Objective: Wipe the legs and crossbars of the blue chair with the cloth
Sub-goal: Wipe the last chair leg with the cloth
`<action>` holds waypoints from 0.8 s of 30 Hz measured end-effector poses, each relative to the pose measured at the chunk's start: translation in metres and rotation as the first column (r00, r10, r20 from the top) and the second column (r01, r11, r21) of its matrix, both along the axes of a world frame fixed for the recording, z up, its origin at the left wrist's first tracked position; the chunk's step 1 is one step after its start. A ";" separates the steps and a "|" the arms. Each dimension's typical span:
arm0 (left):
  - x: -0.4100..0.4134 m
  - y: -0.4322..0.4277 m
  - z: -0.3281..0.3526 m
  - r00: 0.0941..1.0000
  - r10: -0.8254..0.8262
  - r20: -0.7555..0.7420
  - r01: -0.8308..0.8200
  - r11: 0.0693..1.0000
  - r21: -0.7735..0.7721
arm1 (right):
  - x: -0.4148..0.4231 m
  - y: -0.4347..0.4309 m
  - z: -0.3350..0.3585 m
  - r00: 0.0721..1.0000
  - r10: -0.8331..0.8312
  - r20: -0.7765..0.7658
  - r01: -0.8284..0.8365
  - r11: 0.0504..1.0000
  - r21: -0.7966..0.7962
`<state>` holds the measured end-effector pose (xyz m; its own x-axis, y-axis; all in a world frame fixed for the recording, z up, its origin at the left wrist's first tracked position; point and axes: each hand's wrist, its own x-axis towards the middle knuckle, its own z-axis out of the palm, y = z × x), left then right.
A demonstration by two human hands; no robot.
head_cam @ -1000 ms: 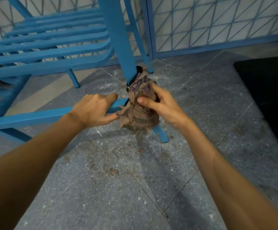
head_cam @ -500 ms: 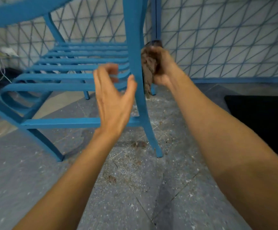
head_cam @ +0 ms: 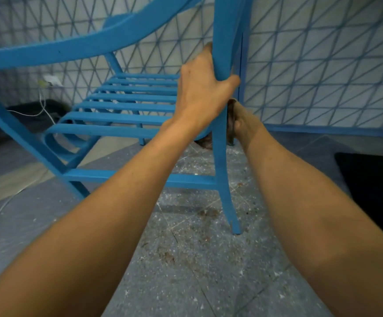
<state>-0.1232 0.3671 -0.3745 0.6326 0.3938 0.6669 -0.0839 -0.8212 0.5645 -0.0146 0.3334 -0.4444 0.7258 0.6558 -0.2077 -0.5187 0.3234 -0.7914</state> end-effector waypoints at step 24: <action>-0.157 0.069 0.006 0.974 0.154 0.164 -0.070 0.901 -0.428 | -0.039 0.019 0.103 0.852 0.335 0.401 -0.177 0.907 -0.383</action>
<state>-0.2803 0.4365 -0.3686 0.4460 0.7228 0.5278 -0.1447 -0.5237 0.8395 -0.0537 0.3524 -0.3418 0.6049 0.7852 -0.1325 -0.1096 -0.0826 -0.9905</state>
